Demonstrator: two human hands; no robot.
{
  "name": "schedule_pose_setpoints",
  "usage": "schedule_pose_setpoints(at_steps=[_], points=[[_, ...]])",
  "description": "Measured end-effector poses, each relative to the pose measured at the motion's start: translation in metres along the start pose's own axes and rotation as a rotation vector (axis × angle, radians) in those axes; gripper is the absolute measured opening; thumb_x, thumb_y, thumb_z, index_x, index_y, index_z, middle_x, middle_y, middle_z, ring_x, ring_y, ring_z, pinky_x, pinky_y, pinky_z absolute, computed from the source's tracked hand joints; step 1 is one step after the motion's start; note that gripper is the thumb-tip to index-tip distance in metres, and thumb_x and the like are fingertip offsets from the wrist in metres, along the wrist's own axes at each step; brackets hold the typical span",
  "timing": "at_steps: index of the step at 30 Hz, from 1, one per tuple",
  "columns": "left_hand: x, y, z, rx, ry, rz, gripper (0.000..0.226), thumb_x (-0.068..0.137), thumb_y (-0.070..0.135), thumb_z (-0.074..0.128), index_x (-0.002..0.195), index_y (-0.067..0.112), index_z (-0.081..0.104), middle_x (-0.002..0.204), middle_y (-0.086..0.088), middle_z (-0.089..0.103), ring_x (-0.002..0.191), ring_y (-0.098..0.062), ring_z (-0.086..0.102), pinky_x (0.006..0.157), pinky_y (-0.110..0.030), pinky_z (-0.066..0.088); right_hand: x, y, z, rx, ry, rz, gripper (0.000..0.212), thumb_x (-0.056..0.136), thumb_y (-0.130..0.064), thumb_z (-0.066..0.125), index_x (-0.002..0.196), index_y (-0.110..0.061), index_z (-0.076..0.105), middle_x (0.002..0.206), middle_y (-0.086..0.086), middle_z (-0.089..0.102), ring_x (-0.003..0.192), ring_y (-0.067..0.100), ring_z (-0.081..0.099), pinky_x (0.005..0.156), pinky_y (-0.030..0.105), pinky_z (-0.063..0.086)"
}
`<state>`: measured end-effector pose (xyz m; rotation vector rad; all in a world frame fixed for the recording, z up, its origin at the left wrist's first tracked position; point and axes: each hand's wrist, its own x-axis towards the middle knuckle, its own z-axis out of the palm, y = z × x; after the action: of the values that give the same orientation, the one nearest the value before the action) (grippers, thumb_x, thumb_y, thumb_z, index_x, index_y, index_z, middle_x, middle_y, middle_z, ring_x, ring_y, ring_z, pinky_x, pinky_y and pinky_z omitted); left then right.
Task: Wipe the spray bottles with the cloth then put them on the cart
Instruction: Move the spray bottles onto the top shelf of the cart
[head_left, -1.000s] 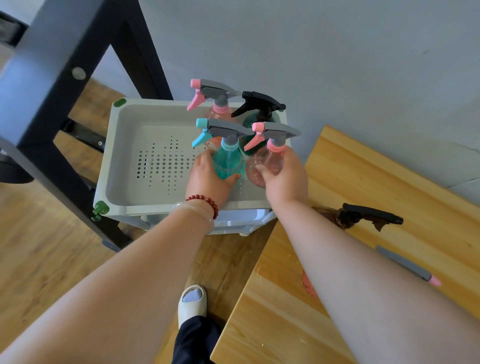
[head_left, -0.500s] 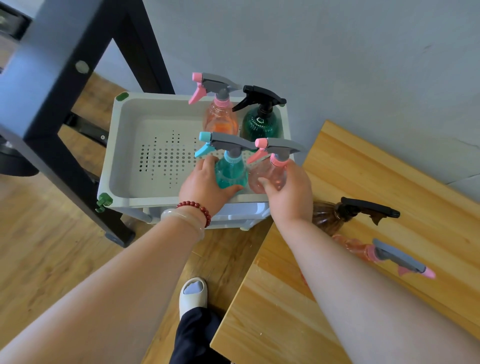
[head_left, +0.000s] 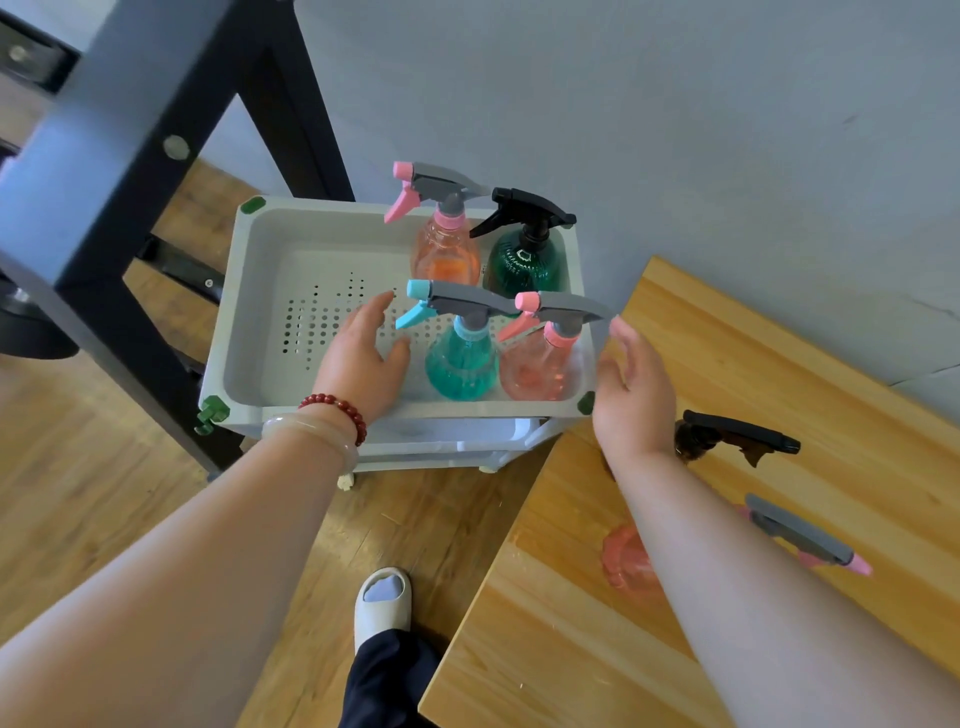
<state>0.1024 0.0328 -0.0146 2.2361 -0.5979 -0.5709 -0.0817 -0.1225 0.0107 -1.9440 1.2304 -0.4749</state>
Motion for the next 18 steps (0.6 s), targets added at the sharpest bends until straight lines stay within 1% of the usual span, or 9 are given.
schedule_pose_setpoints(at_steps=[1,3,6,8,11,13,15,17,18], points=[[0.007,0.001,0.001,-0.008,0.002,-0.009,0.054,0.1,0.02,0.054,0.151,0.02,0.035,0.151,-0.005,0.043,0.136,-0.02,0.043,0.106,-0.03,0.034,0.009,-0.003,0.0,-0.011,0.005,-0.011,0.041,0.104,-0.019,0.042,0.144,-0.024,0.044,0.148,-0.006,0.045,0.138,0.012,0.04,0.11,0.026,0.033],[0.021,0.003,0.0,-0.016,-0.014,-0.026,0.059,0.099,0.02,0.056,0.152,0.025,0.032,0.153,-0.004,0.041,0.136,-0.022,0.043,0.106,-0.033,0.036,0.027,-0.009,0.0,0.0,0.001,-0.019,0.042,0.103,-0.018,0.043,0.144,-0.024,0.045,0.148,-0.006,0.047,0.136,0.011,0.042,0.102,0.019,0.033],[0.041,0.007,-0.004,-0.027,-0.048,-0.018,0.071,0.095,0.006,0.06,0.154,0.027,0.026,0.156,-0.006,0.036,0.139,-0.025,0.041,0.108,-0.036,0.038,0.051,-0.016,-0.002,0.075,-0.029,-0.02,0.042,0.101,-0.018,0.049,0.143,-0.022,0.046,0.144,-0.006,0.05,0.13,0.008,0.047,0.092,0.008,0.034],[0.052,0.008,-0.007,-0.072,-0.063,-0.016,0.073,0.094,0.003,0.061,0.154,0.026,0.027,0.156,-0.008,0.035,0.14,-0.027,0.039,0.11,-0.039,0.039,0.066,-0.018,-0.002,0.092,-0.047,-0.066,0.042,0.1,-0.021,0.054,0.141,-0.018,0.048,0.14,-0.003,0.054,0.125,0.008,0.051,0.087,0.003,0.039],[0.069,0.009,-0.008,-0.121,-0.071,0.008,0.073,0.092,0.019,0.068,0.153,0.026,0.03,0.155,-0.004,0.036,0.139,-0.023,0.039,0.113,-0.04,0.036,0.086,-0.022,0.003,0.122,-0.09,-0.072,0.046,0.095,-0.023,0.063,0.139,-0.016,0.05,0.13,-0.005,0.058,0.117,0.006,0.055,0.089,0.004,0.042],[0.079,0.008,-0.008,-0.127,-0.102,0.027,0.076,0.088,0.029,0.072,0.153,0.029,0.031,0.156,-0.001,0.036,0.139,-0.022,0.039,0.115,-0.044,0.036,0.096,-0.025,0.011,0.136,-0.142,-0.047,0.05,0.09,-0.022,0.07,0.136,-0.017,0.052,0.123,-0.009,0.059,0.115,0.005,0.055,0.096,0.012,0.042],[0.088,0.008,-0.006,-0.117,-0.143,0.05,0.079,0.086,0.029,0.074,0.153,0.032,0.03,0.156,0.001,0.036,0.139,-0.022,0.039,0.115,-0.048,0.035,0.104,-0.026,0.019,0.125,-0.205,-0.051,0.052,0.085,-0.021,0.075,0.132,-0.021,0.054,0.118,-0.015,0.059,0.113,-0.001,0.055,0.099,0.015,0.038],[0.095,0.011,-0.004,-0.11,-0.165,0.071,0.081,0.086,0.026,0.074,0.153,0.034,0.029,0.155,0.001,0.038,0.14,-0.022,0.039,0.115,-0.046,0.035,0.11,-0.026,0.025,0.061,-0.25,-0.079,0.052,0.082,-0.024,0.078,0.129,-0.027,0.056,0.116,-0.023,0.057,0.109,-0.008,0.052,0.097,0.012,0.034],[0.099,0.013,-0.003,-0.106,-0.169,0.078,0.081,0.086,0.025,0.074,0.153,0.033,0.028,0.154,0.001,0.04,0.14,-0.023,0.04,0.115,-0.045,0.035,0.113,-0.026,0.028,0.017,-0.263,-0.092,0.053,0.081,-0.025,0.079,0.13,-0.027,0.057,0.117,-0.023,0.056,0.11,-0.007,0.05,0.096,0.012,0.032]])
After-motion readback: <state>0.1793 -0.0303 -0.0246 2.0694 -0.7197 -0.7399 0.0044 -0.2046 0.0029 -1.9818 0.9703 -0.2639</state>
